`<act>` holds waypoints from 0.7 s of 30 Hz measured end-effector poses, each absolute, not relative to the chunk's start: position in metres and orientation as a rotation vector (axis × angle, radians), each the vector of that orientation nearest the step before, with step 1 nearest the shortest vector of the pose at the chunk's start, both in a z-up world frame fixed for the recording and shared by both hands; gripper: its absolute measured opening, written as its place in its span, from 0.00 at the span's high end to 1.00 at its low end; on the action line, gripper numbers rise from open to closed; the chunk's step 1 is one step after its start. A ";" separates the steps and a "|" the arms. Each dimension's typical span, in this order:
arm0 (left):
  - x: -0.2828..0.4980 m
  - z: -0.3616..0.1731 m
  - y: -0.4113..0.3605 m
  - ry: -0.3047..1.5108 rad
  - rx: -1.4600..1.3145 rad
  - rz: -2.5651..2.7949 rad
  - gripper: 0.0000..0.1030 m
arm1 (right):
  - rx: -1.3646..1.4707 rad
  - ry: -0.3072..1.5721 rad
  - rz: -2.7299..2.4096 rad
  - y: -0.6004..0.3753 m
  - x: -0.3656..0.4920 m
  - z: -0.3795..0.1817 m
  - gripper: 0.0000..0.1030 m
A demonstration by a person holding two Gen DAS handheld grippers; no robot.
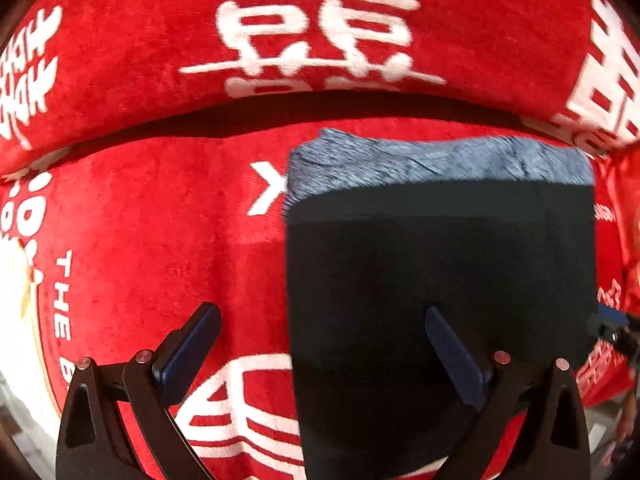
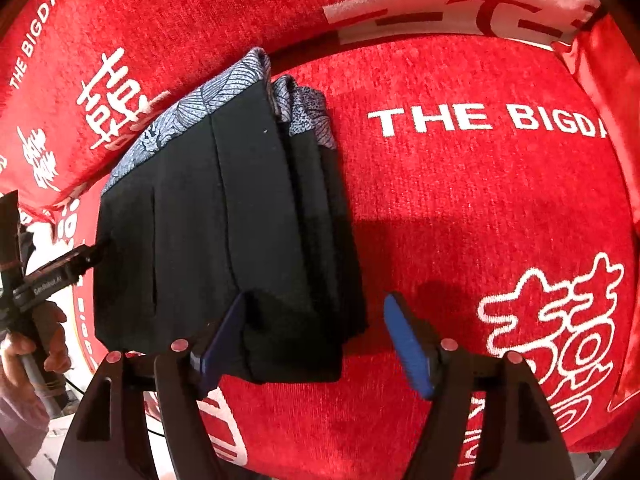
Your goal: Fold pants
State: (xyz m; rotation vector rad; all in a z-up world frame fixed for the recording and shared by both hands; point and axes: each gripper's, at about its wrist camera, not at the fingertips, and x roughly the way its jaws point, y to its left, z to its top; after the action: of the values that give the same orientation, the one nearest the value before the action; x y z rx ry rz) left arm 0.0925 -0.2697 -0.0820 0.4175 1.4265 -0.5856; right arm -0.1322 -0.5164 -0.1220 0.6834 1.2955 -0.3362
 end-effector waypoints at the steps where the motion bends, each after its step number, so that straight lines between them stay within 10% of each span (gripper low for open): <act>1: 0.091 -0.082 -0.270 1.432 0.412 -0.607 0.01 | 0.699 1.293 -0.319 -0.519 -0.132 -0.122 0.27; 21: 0.126 -0.113 -0.251 1.635 0.201 -0.844 0.01 | 0.931 1.252 -0.004 -0.569 -0.115 -0.159 0.27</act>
State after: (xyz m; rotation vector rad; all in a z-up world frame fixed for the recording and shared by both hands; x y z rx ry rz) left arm 0.1262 -0.2512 -0.1134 0.2013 1.6349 -0.8440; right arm -0.1147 -0.5691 -0.1588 0.9311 1.2522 -0.0036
